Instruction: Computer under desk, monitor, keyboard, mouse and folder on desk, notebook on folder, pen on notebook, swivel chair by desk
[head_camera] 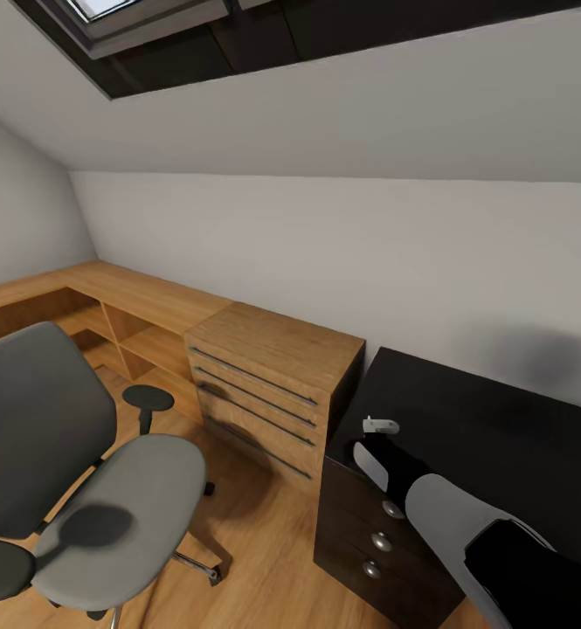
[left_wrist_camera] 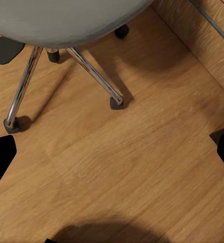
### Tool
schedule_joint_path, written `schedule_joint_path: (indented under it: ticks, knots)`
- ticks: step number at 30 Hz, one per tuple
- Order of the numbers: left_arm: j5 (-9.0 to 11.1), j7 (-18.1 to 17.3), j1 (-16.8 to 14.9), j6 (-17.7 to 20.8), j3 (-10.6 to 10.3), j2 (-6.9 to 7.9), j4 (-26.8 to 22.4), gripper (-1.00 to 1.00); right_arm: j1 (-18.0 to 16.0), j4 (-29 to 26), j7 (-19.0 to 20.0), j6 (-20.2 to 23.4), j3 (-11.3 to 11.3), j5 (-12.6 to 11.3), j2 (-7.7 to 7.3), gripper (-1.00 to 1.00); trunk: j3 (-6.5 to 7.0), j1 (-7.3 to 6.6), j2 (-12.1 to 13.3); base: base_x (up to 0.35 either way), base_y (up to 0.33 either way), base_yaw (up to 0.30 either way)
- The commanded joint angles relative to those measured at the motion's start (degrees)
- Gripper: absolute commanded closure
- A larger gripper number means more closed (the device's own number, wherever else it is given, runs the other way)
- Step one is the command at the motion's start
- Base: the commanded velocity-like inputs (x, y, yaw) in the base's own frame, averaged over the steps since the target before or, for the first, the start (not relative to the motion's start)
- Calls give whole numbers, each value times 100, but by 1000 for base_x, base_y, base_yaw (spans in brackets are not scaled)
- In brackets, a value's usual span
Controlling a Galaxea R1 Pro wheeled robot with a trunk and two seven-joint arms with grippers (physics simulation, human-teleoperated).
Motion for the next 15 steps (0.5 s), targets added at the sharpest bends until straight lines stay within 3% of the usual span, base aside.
schedule_joint_path:
  ticks: [1, 9, 15]
  knots:
    - [57, 32, -2, -35, -27, 8, -8, -100, -2, 63, -18, 36, 41, -58, -14, -100, -6, 1, -2, 0, 0, 0]
    - [63, 32, -2, -35, -27, 9, -8, -100, -2, 62, 40, 6, -9, -72, -50, -100, -6, 1, -2, 0, 0, 0]
    - [60, 32, -2, -35, -27, 3, -8, -100, 0, 65, 394, -8, -279, -91, -175, -100, -6, 1, -2, 0, 0, 0]
